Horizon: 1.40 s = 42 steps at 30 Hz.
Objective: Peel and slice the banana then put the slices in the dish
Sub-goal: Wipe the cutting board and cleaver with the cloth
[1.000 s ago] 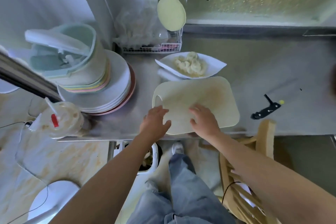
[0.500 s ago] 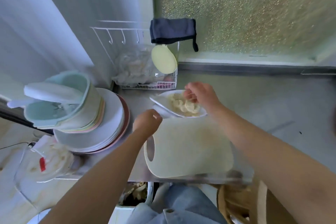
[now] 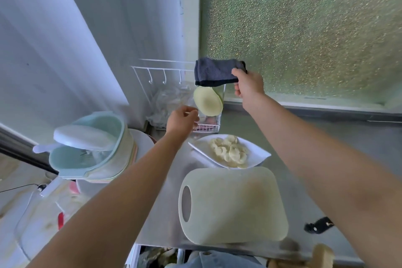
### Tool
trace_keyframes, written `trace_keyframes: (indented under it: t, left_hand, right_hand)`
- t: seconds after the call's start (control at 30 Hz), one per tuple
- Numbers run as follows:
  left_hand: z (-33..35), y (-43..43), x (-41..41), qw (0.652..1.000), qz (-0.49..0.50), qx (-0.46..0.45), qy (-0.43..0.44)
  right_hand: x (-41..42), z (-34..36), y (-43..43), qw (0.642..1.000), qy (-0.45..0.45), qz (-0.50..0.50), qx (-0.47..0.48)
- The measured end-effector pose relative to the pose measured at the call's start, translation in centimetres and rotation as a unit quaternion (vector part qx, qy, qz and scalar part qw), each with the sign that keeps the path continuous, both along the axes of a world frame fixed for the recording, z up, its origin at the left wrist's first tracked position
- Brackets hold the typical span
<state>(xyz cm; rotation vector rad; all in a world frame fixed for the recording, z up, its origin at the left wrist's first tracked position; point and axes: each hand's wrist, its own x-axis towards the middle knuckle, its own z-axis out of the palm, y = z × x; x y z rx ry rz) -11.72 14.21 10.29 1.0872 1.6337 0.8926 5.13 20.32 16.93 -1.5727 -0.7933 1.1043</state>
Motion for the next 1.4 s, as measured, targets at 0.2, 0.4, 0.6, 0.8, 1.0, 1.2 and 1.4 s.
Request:
trace_keyframes:
  t: [0.2, 0.4, 0.6, 0.8, 1.0, 1.2, 1.4]
  left_hand:
    - [1.1, -0.1, 0.4, 0.992, 0.067, 0.021, -0.109]
    - [2.0, -2.1, 2.4, 0.957, -0.077, -0.081, -0.267]
    - [-2.9, -6.5, 3.9, 0.967, -0.115, -0.025, -0.226]
    - [-5.7, -11.7, 4.7, 0.924, -0.149, -0.190, -0.296]
    - [-10.0, -14.9, 3.6, 0.975, -0.092, -0.170, -0.114]
    - [-14.1, -15.9, 0.0, 0.944, -0.177, -0.071, 0.269]
    - [-15.7, -15.9, -0.3, 0.864, -0.265, -0.025, 0.428]
  right_hand:
    - [1.6, 1.1, -2.1, 0.977, 0.201, 0.023, 0.071]
    - [4.1, -1.4, -6.0, 0.962, 0.237, 0.136, -0.026]
    - [4.3, -7.3, -11.6, 0.993, 0.016, 0.062, -0.102]
    - [2.9, -12.2, -18.6, 0.958, 0.031, 0.214, -0.189]
    - [4.4, -16.0, -22.7, 0.955, 0.015, 0.202, -0.217]
    - [8.1, -19.6, -22.1, 0.951, -0.235, -0.008, -0.200]
    - [9.7, -22.2, -20.1, 0.899, -0.409, -0.029, -0.153]
